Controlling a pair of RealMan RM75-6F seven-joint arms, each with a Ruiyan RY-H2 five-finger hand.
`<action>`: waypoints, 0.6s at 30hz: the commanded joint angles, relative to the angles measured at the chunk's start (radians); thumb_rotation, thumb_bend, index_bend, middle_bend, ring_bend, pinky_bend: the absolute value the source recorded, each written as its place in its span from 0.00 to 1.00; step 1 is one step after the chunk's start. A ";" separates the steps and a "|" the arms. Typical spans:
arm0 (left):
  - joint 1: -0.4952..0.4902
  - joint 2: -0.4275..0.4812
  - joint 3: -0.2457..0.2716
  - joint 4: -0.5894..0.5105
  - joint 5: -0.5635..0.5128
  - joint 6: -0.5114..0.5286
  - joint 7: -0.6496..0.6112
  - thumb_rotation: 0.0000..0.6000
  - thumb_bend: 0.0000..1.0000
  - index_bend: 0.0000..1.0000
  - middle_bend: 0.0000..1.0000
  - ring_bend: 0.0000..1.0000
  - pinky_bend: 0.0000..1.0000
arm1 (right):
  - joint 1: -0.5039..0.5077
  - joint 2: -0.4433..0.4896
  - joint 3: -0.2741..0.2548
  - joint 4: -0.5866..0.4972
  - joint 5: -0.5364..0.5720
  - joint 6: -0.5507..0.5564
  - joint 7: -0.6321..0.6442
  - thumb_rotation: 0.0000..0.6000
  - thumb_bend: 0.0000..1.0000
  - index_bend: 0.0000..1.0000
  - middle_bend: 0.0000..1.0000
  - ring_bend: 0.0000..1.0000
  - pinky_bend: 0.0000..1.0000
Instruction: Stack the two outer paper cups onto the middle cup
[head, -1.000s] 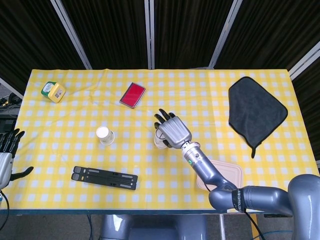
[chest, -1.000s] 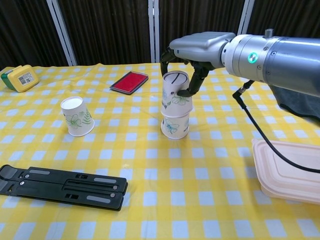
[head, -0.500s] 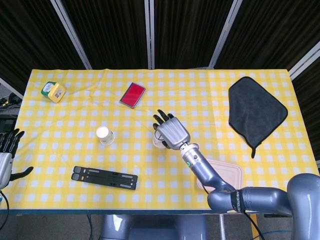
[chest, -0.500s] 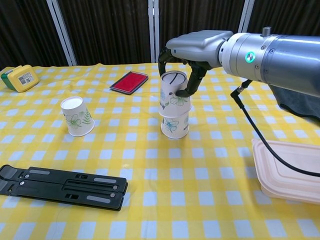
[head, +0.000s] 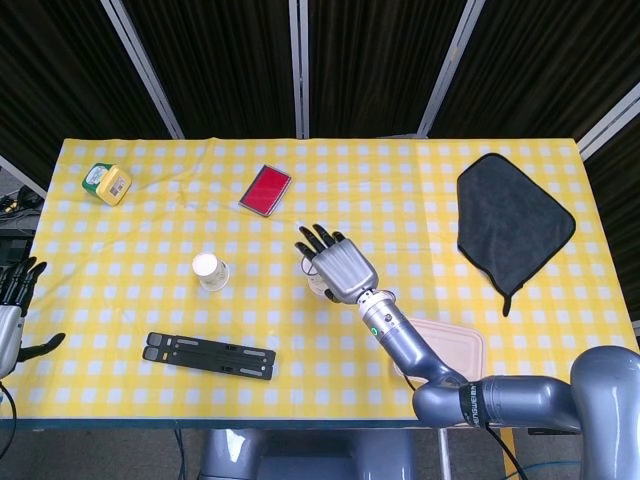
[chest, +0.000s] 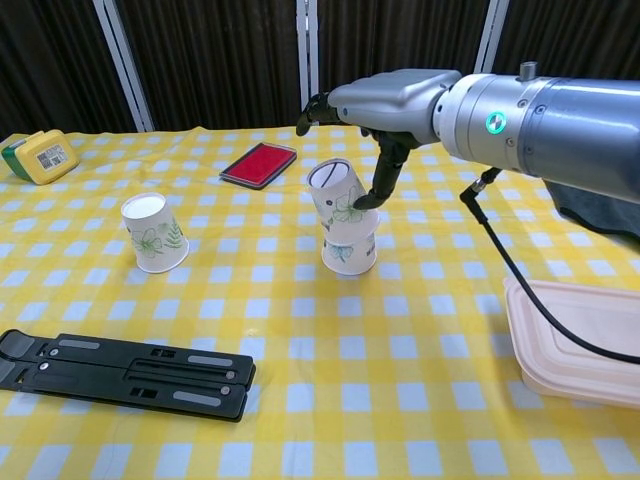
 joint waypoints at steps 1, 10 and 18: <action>0.000 0.000 0.000 0.001 0.001 0.000 0.000 1.00 0.10 0.00 0.00 0.00 0.00 | -0.001 0.005 -0.001 -0.004 -0.002 0.004 -0.002 1.00 0.12 0.13 0.01 0.00 0.24; -0.001 -0.003 0.000 0.004 -0.007 -0.007 0.005 1.00 0.10 0.00 0.00 0.00 0.00 | -0.118 0.105 -0.059 -0.064 -0.086 0.121 0.061 1.00 0.12 0.11 0.00 0.00 0.12; -0.008 -0.014 0.000 0.005 -0.013 -0.019 0.029 1.00 0.10 0.00 0.00 0.00 0.00 | -0.312 0.206 -0.151 -0.030 -0.263 0.265 0.254 1.00 0.12 0.07 0.00 0.00 0.01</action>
